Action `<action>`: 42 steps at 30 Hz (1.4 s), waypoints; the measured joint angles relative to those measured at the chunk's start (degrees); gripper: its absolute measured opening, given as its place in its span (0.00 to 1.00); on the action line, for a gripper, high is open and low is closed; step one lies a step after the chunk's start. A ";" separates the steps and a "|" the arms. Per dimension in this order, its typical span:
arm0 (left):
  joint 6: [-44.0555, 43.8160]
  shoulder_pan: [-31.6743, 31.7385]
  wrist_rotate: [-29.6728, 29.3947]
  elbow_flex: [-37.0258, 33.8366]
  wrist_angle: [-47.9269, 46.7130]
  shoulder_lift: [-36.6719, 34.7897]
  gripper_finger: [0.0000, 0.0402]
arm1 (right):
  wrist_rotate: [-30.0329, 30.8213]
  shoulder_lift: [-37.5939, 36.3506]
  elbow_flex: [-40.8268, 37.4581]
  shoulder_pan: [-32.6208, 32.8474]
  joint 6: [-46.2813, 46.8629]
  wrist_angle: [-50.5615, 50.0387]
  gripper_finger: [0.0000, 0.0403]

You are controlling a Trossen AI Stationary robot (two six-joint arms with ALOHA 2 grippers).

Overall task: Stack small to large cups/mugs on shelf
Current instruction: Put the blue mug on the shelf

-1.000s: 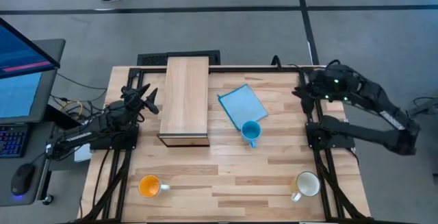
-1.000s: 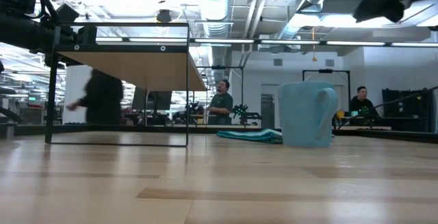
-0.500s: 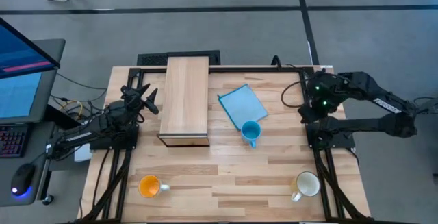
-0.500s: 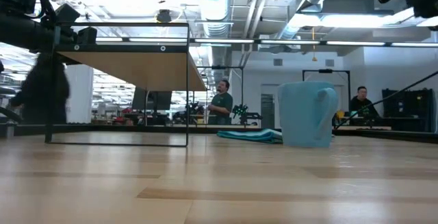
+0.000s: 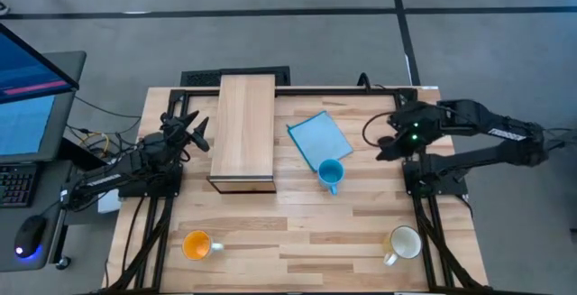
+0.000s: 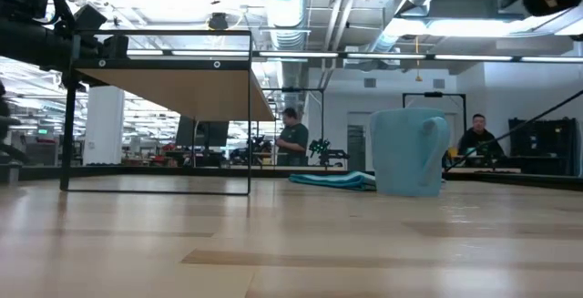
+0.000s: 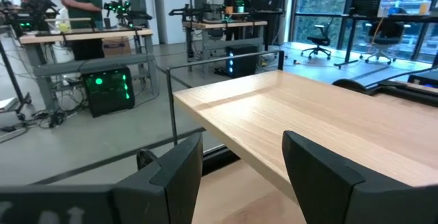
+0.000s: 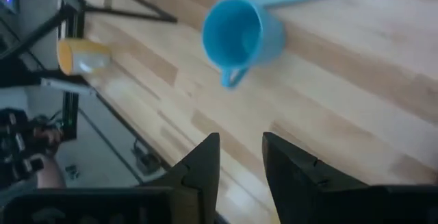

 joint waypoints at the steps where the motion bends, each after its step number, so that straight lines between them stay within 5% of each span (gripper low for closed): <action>1: -0.01 0.00 0.00 0.01 0.00 -0.01 0.48 | 1.40 0.56 -0.01 0.63 0.25 0.63 0.33; 11: -0.03 0.00 0.02 0.01 0.00 0.00 0.48 | 8.65 9.31 -0.01 6.10 7.71 -0.76 0.33; 22: -0.05 0.00 0.04 0.01 0.00 -0.01 0.48 | 29.82 22.41 -0.02 12.67 29.04 -1.47 0.33; 28: -0.05 0.00 0.04 0.01 0.00 0.00 0.48 | 30.73 29.41 -0.02 13.93 38.18 -1.20 0.33; 42: -0.05 -0.01 0.07 0.01 -0.01 0.00 0.48 | 28.05 35.22 -0.04 15.31 31.17 10.44 0.32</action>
